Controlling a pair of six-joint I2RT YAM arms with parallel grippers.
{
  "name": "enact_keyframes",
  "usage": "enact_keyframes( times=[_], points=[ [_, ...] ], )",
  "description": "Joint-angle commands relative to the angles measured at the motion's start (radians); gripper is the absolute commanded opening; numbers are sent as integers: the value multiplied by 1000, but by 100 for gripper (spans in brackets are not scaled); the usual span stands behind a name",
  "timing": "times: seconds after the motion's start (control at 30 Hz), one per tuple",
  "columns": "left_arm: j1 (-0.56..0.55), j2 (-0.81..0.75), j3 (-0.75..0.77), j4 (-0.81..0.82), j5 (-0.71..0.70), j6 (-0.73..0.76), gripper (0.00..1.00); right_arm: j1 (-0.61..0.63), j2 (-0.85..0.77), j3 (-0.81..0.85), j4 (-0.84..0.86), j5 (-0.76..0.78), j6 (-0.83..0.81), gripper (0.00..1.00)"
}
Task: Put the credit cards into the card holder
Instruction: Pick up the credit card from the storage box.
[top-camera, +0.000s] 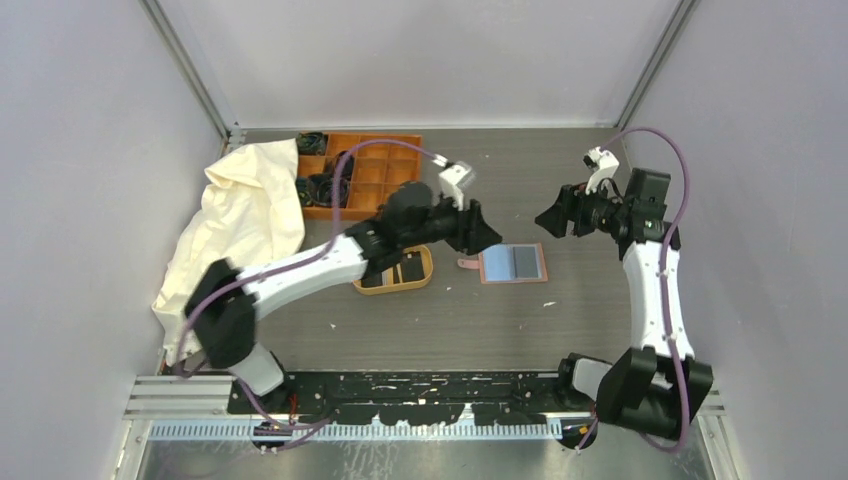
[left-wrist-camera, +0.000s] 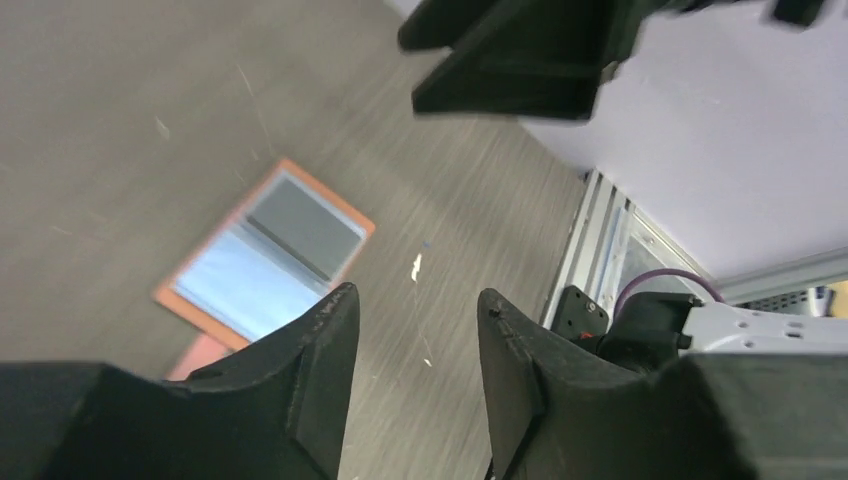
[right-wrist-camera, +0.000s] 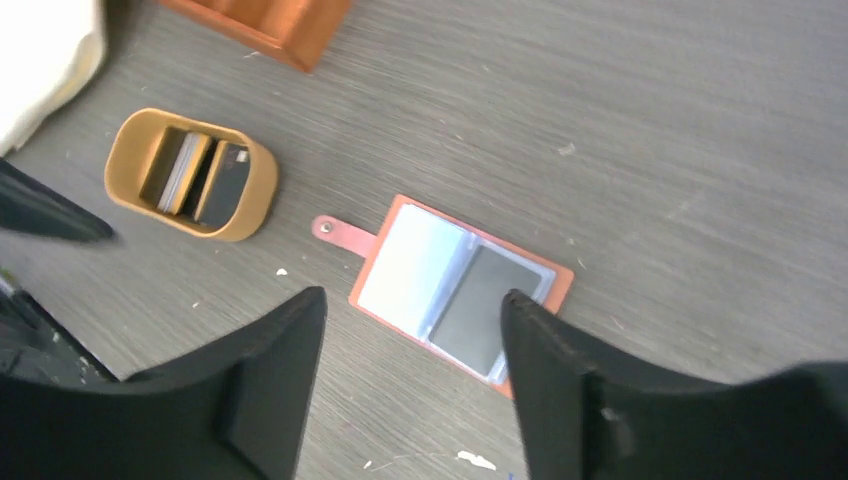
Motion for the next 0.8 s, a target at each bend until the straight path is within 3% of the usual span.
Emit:
enact_keyframes(
  times=[0.0,0.07,0.1,0.27,0.43,0.6,0.77],
  points=[
    [16,-259,-162,-49,-151,283,52,1,-115,-65,195,-272,-15,83],
    [49,-344,-232,-138,-199,307,59,19,-123,-60,244,-360,44,98],
    [74,-381,-258,-174,-210,309,60,48,-120,-45,242,-374,61,99],
    [220,-546,-419,-275,-199,267,62,337,-68,2,222,-270,72,99],
    [322,-662,-549,-331,-287,216,60,481,72,30,222,-157,132,100],
    [432,-725,-698,-238,-316,105,59,677,221,89,229,-13,192,94],
    [498,-709,-770,-158,-303,30,56,825,451,222,271,33,354,78]
  ],
)
